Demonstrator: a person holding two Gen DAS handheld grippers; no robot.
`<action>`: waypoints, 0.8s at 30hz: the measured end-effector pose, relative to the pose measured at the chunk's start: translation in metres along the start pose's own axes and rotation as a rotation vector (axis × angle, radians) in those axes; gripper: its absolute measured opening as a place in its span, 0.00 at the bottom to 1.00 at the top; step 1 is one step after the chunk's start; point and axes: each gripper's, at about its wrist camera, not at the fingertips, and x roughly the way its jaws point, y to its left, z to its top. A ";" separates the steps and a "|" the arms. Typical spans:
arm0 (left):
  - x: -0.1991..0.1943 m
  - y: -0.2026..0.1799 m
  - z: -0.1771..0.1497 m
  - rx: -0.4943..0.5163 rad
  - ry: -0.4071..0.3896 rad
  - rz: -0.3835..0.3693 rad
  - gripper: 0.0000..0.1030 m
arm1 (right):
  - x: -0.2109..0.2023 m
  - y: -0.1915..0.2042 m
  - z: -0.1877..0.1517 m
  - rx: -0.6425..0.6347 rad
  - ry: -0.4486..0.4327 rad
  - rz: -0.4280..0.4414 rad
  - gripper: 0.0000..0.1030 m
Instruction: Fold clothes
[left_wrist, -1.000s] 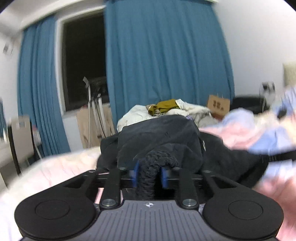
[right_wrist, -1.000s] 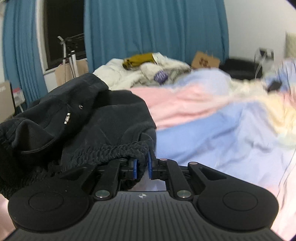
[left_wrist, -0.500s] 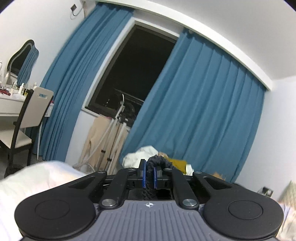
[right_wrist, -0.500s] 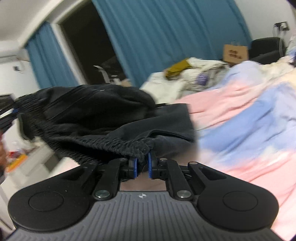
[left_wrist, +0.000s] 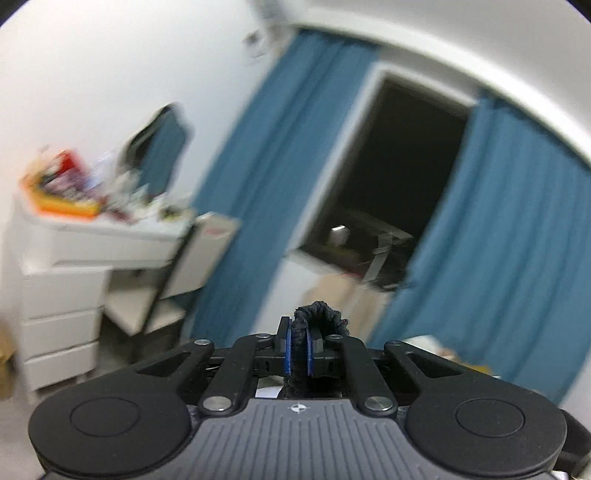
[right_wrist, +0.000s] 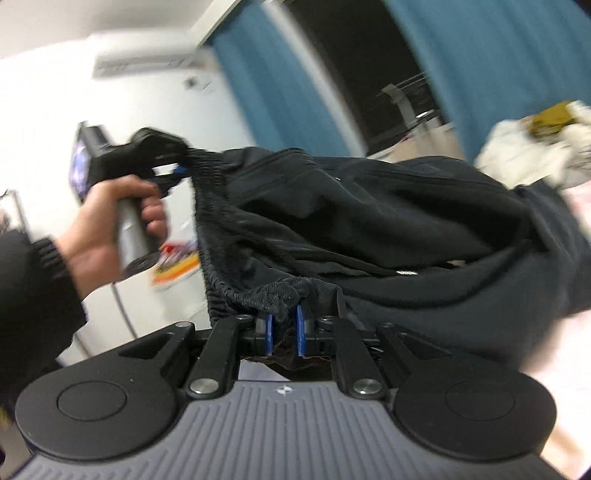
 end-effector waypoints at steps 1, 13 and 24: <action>0.013 0.019 -0.005 0.003 0.027 0.038 0.07 | 0.008 -0.003 0.000 -0.009 0.031 0.016 0.12; 0.089 0.168 -0.093 -0.104 0.222 0.175 0.09 | 0.057 -0.026 -0.023 -0.075 0.283 0.057 0.15; 0.004 0.133 -0.066 -0.086 0.242 0.281 0.79 | 0.009 -0.020 -0.003 -0.142 0.379 0.121 0.47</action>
